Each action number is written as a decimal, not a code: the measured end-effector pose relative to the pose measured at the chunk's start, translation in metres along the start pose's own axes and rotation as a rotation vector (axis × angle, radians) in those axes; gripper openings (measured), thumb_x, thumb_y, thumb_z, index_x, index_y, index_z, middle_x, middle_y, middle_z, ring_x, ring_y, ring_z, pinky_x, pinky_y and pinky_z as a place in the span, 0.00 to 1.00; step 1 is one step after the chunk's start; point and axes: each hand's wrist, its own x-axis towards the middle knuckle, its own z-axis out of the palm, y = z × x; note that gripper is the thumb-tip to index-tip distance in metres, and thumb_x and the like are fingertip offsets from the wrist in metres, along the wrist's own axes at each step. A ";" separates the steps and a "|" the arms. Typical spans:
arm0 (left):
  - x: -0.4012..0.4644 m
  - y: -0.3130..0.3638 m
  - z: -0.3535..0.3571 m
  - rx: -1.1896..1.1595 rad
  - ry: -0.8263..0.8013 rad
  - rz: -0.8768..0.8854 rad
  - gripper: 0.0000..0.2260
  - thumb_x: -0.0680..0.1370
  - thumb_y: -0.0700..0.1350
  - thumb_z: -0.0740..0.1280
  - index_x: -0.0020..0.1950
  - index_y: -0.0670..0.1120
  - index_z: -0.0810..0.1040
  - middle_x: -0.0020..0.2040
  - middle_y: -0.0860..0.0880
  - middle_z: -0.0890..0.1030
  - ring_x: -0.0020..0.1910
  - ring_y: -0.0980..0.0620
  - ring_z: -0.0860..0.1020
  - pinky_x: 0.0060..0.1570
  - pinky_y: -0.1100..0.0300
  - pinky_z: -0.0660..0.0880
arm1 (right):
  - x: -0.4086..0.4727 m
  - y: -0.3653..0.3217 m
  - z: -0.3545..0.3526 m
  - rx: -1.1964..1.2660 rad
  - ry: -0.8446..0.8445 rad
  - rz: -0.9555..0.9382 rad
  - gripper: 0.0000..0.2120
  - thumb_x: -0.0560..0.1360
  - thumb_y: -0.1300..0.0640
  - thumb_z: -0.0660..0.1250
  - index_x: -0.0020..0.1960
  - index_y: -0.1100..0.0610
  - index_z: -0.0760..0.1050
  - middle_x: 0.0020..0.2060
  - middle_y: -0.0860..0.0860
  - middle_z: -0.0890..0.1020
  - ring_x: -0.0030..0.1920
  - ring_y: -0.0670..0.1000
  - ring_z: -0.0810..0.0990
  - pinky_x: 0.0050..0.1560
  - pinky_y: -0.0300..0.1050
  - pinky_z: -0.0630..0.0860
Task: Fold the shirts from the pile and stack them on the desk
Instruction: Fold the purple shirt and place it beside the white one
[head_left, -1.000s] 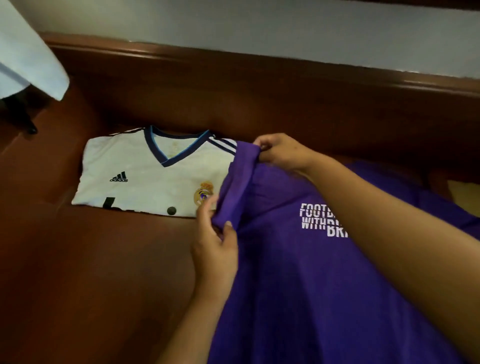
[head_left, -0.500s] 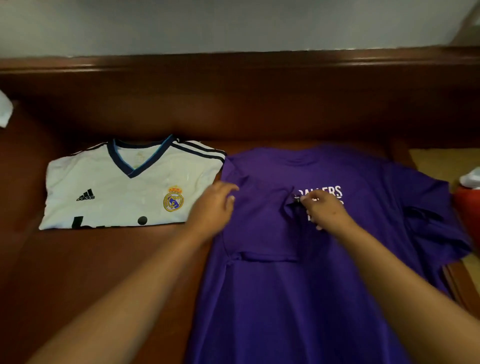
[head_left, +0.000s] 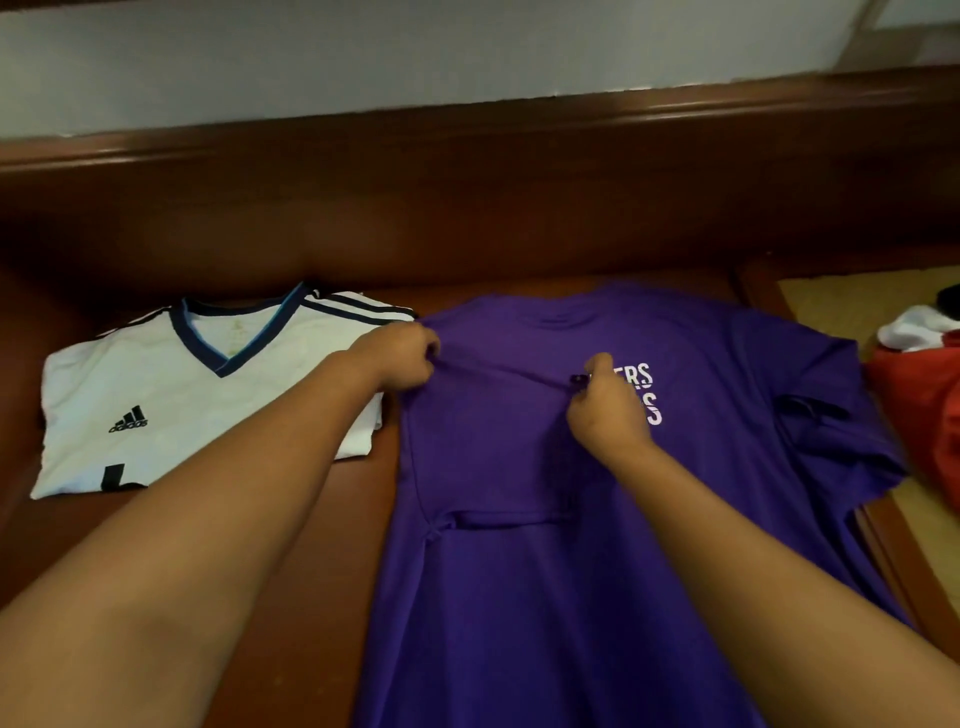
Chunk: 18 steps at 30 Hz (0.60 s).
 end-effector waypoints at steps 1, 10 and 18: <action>-0.001 -0.003 0.000 0.015 0.016 -0.005 0.15 0.75 0.41 0.63 0.61 0.46 0.77 0.60 0.43 0.77 0.57 0.43 0.76 0.56 0.53 0.73 | 0.004 0.004 -0.005 0.084 0.003 0.022 0.15 0.76 0.67 0.58 0.61 0.62 0.68 0.48 0.58 0.77 0.50 0.61 0.77 0.42 0.47 0.70; -0.002 -0.005 0.005 0.000 0.087 -0.025 0.15 0.78 0.41 0.62 0.64 0.43 0.77 0.63 0.43 0.67 0.57 0.43 0.74 0.59 0.53 0.72 | 0.017 0.018 -0.013 0.139 0.003 -0.010 0.16 0.81 0.53 0.61 0.64 0.61 0.73 0.54 0.58 0.78 0.52 0.57 0.76 0.50 0.46 0.71; -0.001 -0.009 -0.005 0.087 0.093 -0.103 0.13 0.77 0.44 0.61 0.60 0.46 0.77 0.60 0.45 0.66 0.60 0.45 0.70 0.59 0.49 0.72 | 0.031 0.002 0.002 -0.032 -0.030 -0.119 0.08 0.74 0.65 0.63 0.53 0.61 0.72 0.54 0.59 0.74 0.53 0.61 0.75 0.49 0.46 0.70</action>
